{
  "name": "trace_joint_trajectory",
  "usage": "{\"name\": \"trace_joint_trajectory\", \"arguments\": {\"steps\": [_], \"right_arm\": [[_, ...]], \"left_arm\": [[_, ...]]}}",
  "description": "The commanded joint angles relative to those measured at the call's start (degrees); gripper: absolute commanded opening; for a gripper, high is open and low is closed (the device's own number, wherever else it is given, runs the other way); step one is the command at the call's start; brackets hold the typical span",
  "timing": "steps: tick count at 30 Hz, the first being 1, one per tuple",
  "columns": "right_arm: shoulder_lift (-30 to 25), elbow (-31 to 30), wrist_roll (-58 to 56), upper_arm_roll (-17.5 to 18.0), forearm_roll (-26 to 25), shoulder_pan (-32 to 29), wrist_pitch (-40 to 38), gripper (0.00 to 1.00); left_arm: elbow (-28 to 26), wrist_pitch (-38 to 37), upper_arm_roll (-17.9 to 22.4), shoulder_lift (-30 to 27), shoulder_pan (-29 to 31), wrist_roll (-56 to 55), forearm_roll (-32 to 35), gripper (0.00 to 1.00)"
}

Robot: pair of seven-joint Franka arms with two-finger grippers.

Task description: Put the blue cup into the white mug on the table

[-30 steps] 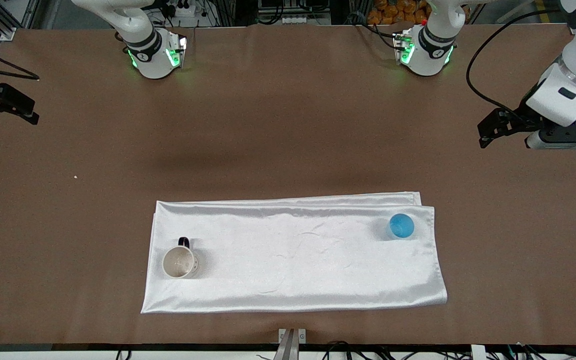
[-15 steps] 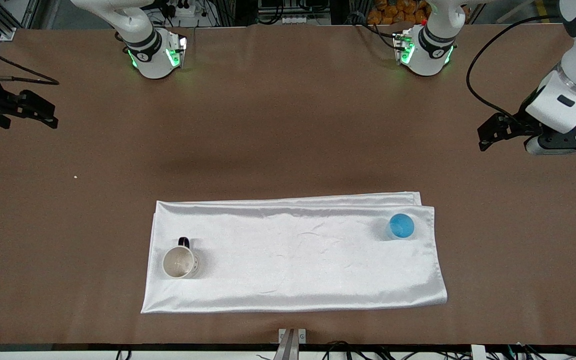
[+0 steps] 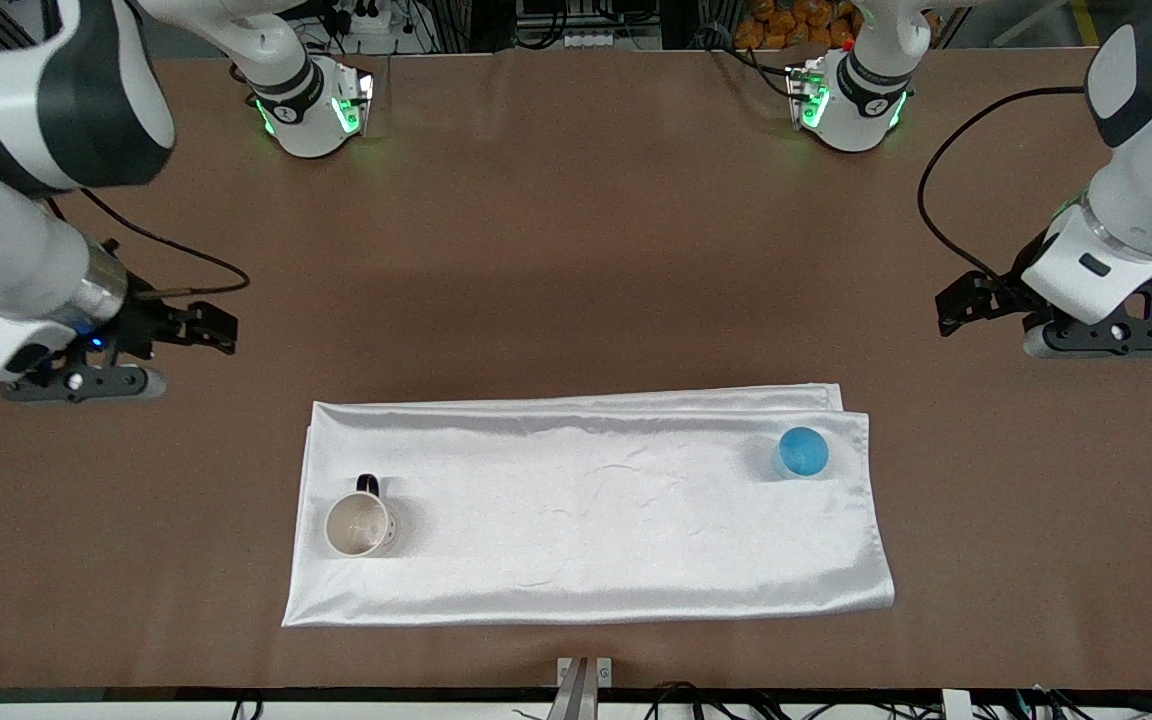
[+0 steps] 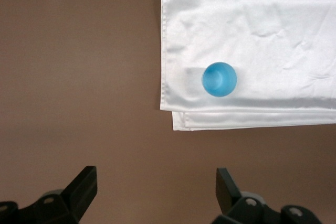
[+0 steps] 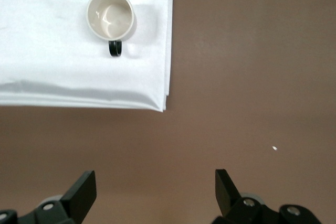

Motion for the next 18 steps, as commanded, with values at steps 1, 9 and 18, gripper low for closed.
{"name": "trace_joint_trajectory", "arguments": {"steps": [1,9,18], "right_arm": [[7.79,1.88,4.03,-0.10,0.24,2.13,5.98,1.00],[15.36,1.88,6.58,-0.01,0.33,3.01,12.67,1.00],[21.60,2.05,8.25,-0.01,6.39,3.10,19.88,1.00]], "left_arm": [[0.14,2.88,-0.08,2.89,-0.15,0.87,-0.56,1.00],[-0.04,7.01,-0.17,7.47,-0.41,0.43,-0.56,1.00],[-0.04,11.05,-0.17,12.48,-0.50,0.25,-0.47,1.00]]}}
